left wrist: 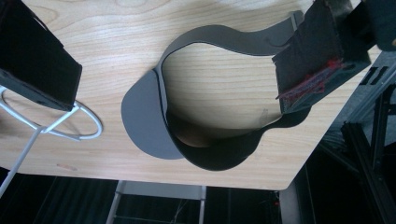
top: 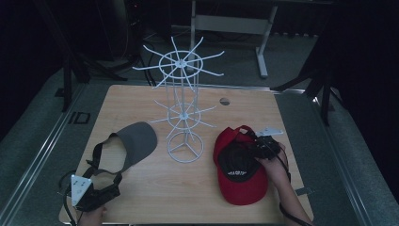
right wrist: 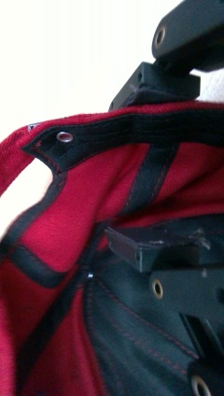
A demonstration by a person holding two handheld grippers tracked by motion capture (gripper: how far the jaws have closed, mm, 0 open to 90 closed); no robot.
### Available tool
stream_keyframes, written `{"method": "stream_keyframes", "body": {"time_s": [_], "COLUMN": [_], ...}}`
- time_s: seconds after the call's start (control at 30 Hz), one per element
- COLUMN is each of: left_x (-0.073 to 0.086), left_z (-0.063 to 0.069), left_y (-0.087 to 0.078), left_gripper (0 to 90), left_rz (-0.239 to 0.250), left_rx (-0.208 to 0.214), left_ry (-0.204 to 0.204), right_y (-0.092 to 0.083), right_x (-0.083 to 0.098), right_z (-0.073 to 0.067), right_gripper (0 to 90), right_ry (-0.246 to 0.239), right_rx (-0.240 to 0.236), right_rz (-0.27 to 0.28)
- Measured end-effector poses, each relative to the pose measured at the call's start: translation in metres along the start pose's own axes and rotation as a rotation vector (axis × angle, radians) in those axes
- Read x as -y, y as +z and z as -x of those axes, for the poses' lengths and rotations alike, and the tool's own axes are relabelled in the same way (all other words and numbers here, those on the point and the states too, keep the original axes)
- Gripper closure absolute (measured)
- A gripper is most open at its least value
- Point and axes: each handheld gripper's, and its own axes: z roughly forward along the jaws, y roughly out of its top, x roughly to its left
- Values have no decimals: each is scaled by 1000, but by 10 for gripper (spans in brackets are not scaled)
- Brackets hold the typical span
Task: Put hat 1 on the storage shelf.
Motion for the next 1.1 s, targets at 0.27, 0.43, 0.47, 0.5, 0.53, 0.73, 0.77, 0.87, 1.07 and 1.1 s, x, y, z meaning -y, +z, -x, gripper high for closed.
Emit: {"method": "stream_keyframes", "body": {"time_s": [0.27, 0.43, 0.47, 0.5, 0.53, 0.73, 0.77, 0.87, 1.07, 1.1], "left_x": [0, 0, 0, 0, 0, 0, 0, -1, -1, -1], "left_z": [-1, 0, 0, -1, -1, -2, -2, -2, 0, 1], "left_y": [1, 1, 1, 1, 1, 0, 0, 0, 0, 0], "left_gripper": [7, 7, 7, 7, 7, 7, 7, 7, 7, 7], "left_rz": [-8, -11, -11, -12, -12, -18, -17, -16, -10, -10], "left_rx": [3, -2, -2, -5, -5, -13, -10, -14, -3, -8], "left_ry": [-3, -3, -3, -3, -3, -8, -11, -9, -7, 4], "right_y": [9, 11, 11, 11, 11, -1, -5, -22, -42, -51], "right_x": [6, 6, 5, 5, 5, 4, 3, -1, -6, -8], "right_z": [-5, -9, -9, -9, -10, -11, -10, -7, -4, -3], "right_gripper": [508, 703, 738, 772, 795, 828, 830, 831, 833, 834], "right_ry": [-40, -71, -70, -67, -68, -21, -12, 9, 44, 59], "right_rx": [7, -6, -7, -10, -16, 10, 14, 23, 2, -17], "right_rz": [-48, -60, -61, -62, -61, -11, 3, 69, 133, 164]}}
